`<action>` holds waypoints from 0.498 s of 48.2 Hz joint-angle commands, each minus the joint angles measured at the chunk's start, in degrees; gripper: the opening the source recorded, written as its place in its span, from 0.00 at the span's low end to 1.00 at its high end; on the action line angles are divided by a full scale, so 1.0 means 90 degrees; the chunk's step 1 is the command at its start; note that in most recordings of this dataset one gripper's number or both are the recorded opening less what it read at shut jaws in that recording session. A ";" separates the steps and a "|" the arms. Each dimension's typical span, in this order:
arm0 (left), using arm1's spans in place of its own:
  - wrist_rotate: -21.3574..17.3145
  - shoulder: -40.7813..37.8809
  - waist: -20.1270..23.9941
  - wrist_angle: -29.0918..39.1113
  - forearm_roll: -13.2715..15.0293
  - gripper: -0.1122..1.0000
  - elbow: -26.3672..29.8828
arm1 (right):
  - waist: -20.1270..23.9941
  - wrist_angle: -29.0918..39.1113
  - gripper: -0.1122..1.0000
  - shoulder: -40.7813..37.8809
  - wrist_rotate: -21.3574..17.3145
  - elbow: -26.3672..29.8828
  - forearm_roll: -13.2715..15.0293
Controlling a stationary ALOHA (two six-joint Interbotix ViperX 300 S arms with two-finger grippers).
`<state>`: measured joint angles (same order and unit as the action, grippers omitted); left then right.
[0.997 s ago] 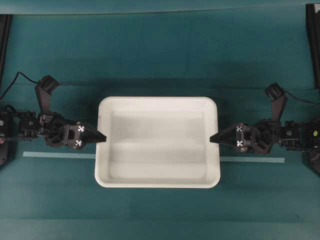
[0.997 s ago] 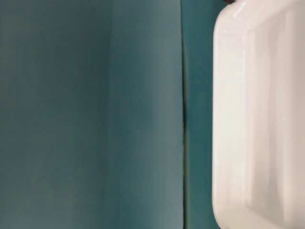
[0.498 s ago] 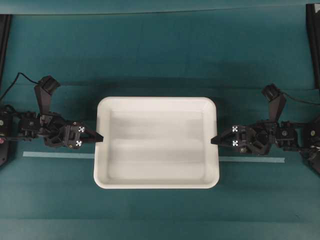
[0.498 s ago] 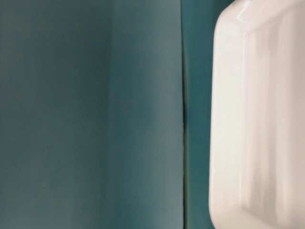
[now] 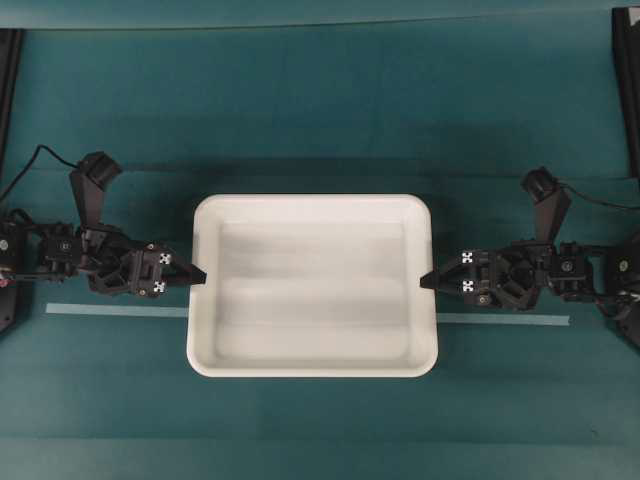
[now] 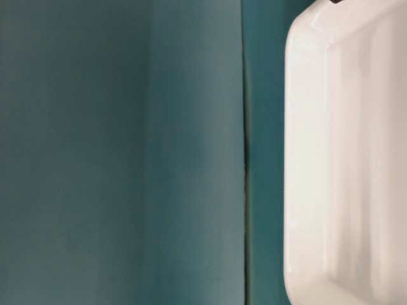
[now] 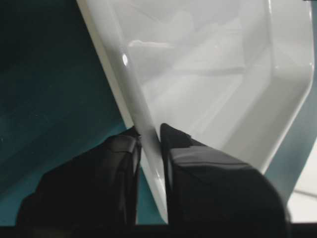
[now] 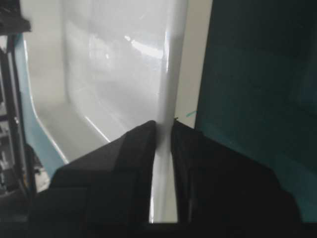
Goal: Lift the white case with both hands.
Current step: 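Lift the gripped tray upward with both grippers together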
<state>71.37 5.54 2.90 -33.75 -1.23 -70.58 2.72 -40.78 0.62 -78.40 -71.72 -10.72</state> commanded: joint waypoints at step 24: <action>0.0010 0.0479 -0.0020 0.0537 -0.0010 0.18 0.0547 | 0.0186 0.0234 0.20 0.0361 -0.0605 0.0127 -0.0010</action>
<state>71.63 8.70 2.99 -29.18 -1.14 -68.47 3.87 -39.20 2.99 -83.76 -71.89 -10.81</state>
